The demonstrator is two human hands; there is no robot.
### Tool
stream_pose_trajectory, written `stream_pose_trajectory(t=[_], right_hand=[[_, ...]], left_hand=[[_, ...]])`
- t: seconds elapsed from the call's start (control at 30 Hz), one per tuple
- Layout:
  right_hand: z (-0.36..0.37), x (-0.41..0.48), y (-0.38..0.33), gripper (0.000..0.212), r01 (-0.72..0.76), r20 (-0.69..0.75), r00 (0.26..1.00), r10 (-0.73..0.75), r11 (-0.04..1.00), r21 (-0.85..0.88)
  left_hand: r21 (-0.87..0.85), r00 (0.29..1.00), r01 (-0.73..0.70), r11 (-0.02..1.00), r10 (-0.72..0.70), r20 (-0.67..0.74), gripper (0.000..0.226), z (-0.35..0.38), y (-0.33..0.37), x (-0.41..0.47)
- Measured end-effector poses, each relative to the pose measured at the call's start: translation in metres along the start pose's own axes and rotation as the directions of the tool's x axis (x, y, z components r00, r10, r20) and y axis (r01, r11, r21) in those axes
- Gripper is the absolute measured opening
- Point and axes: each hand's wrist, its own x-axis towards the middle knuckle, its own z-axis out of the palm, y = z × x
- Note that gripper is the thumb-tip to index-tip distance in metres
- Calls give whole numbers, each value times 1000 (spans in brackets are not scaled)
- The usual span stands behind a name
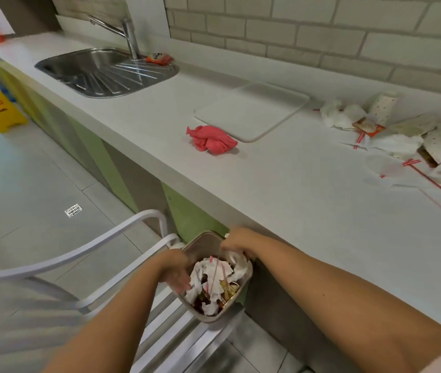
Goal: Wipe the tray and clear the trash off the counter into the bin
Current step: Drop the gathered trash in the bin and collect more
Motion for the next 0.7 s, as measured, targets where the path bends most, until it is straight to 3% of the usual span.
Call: stream_pose_trajectory(t=[0.1, 0.2, 0.27, 0.37, 0.57, 0.7], right_hand=[[2, 8, 2, 37, -24, -71, 997, 31, 995, 100], [2, 6, 1, 63, 24, -84, 996, -6, 978, 208], [2, 1, 1, 69, 64, -79, 996, -46, 969, 237], [-4, -7, -1, 63, 109, -102, 991, -90, 972, 207], [-32, -39, -5, 30, 157, -28, 987, -156, 941, 300], [-54, -66, 1, 23, 165, -86, 985, -151, 970, 179]], left_hand=[[-19, 995, -22, 1000, 20, -99, 30, 5, 5, 10], [41, 976, -84, 996, 90, -197, 31, -1, 13, 15], [119, 974, -113, 986, 134, -185, 27, -7, 20, 12], [207, 971, -164, 964, 195, -138, 28, -13, 34, 4], [297, 950, -274, 915, 305, -64, 25, -11, 74, -18], [371, 892, -392, 842, 446, -70, 17, 0, 106, -34]])
